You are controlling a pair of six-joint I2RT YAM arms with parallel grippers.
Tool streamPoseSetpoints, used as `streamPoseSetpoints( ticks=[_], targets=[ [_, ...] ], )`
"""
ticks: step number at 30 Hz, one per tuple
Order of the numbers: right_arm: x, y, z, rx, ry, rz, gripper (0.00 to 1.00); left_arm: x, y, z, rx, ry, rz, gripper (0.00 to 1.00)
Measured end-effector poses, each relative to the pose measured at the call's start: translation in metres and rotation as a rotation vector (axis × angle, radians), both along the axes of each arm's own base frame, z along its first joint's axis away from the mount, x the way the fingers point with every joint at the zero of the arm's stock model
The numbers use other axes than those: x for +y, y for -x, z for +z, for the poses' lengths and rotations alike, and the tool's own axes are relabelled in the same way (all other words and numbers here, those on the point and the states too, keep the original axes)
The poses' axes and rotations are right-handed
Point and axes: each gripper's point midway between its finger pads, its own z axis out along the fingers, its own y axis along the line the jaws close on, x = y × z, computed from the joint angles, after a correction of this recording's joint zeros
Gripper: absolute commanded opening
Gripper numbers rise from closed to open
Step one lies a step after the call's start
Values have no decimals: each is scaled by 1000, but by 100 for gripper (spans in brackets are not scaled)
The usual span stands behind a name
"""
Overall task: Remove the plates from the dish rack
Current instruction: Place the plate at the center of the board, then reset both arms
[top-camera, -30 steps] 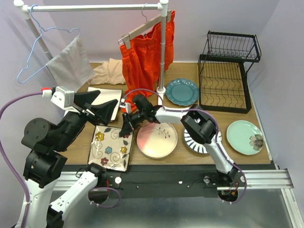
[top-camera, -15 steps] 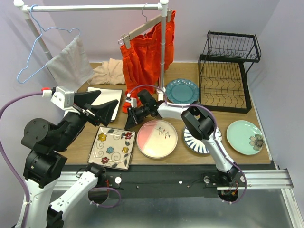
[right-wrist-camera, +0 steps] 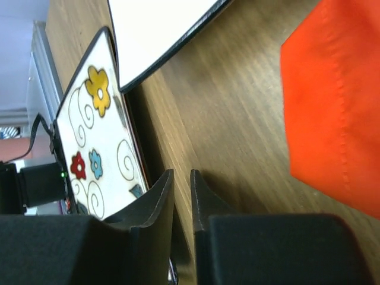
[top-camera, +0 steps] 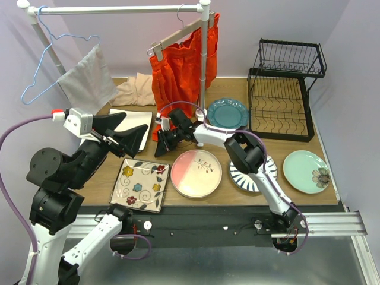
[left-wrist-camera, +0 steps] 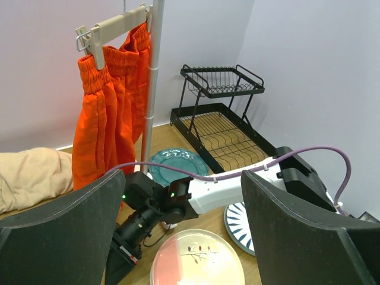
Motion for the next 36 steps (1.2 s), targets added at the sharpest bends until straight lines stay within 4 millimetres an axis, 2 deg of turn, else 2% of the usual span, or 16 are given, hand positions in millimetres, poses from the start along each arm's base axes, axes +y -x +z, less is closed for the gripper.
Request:
streamPoseSetpoints(
  ticks=[6,9,13,17,18,19,22,23,26,27,28,29,33,36],
  targets=[
    [0,-11,13,-44,19,-46,27,0,-4,-5,9,-3,11,88],
    [-1,-16,32,-83,18,-77,27,1,-8,-10,20,-8,23,88],
    [-11,-13,69,-143,11,-119,36,0,-18,-21,45,-21,44,88],
    [-29,13,113,-198,-9,-140,45,-2,-26,-33,70,-35,51,88],
    [-39,21,124,-207,-11,-149,49,-3,-28,-37,76,-37,51,89],
    [-49,31,133,-214,-9,-153,65,-4,-30,-39,79,-39,51,89],
    [-88,57,164,-263,-13,-208,83,-6,-34,-45,79,-37,51,89],
    [-105,62,180,-293,-15,-251,97,-7,-35,-45,76,-32,50,89],
    [-147,69,235,-387,-70,-403,100,-12,-39,-46,61,-19,31,90],
    [-156,68,244,-406,-78,-441,100,-13,-39,-46,58,-18,27,90],
    [-173,68,264,-434,-105,-518,100,-16,-41,-48,54,-17,16,90],
    [-185,70,275,-444,-118,-569,100,-19,-41,-48,47,-15,4,90],
    [-239,78,302,-469,-158,-775,100,-31,-55,-70,74,-30,-27,90],
    [-269,79,306,-466,-156,-903,100,-45,-69,-97,132,-55,-63,90]
  ],
)
